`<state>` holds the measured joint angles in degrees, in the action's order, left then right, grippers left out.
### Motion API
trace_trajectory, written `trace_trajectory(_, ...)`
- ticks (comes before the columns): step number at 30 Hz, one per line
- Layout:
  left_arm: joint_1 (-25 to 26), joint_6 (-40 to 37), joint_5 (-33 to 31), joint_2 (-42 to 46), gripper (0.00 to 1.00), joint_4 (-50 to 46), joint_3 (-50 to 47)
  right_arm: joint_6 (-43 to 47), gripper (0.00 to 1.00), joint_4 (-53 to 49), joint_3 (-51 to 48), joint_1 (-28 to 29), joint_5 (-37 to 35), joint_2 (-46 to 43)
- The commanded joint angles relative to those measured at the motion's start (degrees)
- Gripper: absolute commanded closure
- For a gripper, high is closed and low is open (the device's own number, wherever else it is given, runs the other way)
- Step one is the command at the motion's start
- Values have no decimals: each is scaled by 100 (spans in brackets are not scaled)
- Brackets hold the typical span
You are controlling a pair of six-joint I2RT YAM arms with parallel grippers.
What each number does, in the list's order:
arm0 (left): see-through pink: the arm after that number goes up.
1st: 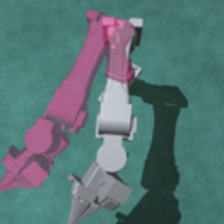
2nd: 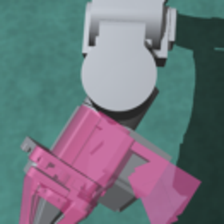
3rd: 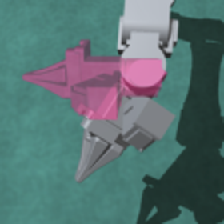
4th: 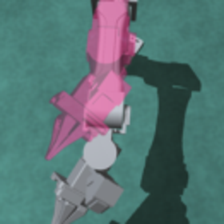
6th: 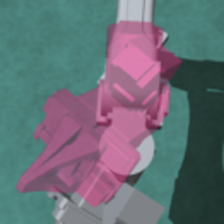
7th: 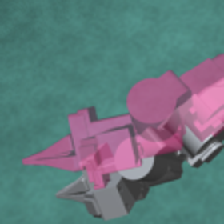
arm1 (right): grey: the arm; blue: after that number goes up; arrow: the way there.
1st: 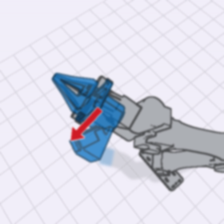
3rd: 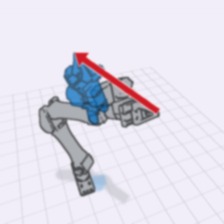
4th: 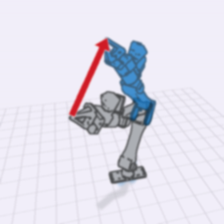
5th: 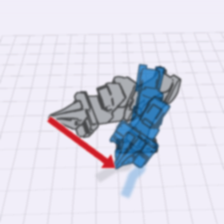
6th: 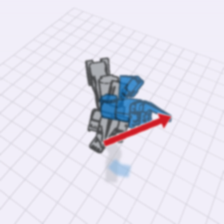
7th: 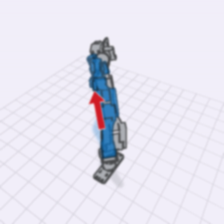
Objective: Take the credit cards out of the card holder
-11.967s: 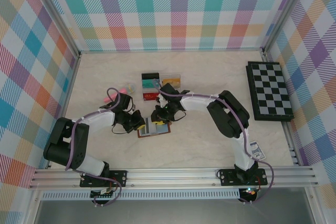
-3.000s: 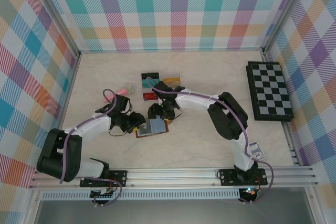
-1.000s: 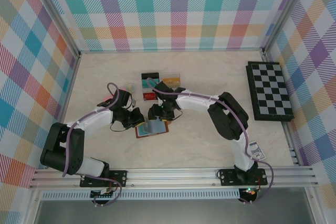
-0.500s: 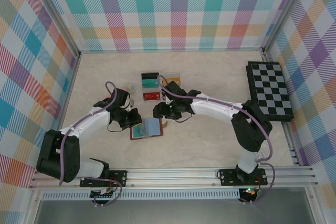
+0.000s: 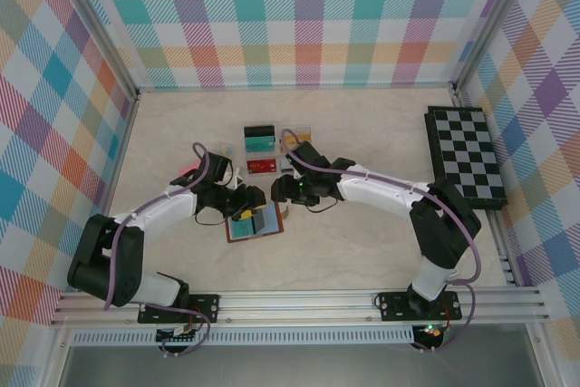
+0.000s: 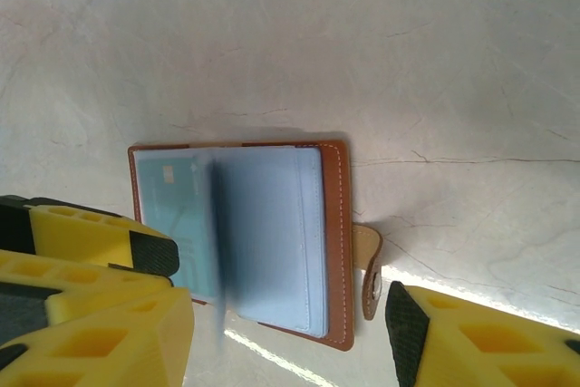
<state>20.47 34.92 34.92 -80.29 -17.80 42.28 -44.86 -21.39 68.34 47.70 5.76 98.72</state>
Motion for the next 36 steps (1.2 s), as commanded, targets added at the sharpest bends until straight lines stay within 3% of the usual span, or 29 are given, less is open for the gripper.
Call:
trace_trajectory(1,-16,104,-284,211,44,-93,-10,-59,40,159,-68,-24,-47,-165)
trace_trajectory(7,-368,288,-579,484,42,-209,-163,144,42,243,102,34,313,86)
trace_trajectory(10,-555,420,-720,540,48,-199,-306,271,45,134,377,148,423,322)
trace_trajectory(15,-658,504,-793,459,59,-158,-474,338,57,-119,822,275,551,840)
trace_trajectory(23,-658,684,-388,368,68,492,-911,366,76,-671,1477,363,786,1595)
trace_trajectory(36,-653,761,94,-39,72,920,-1000,386,75,-1165,1820,368,560,2142)
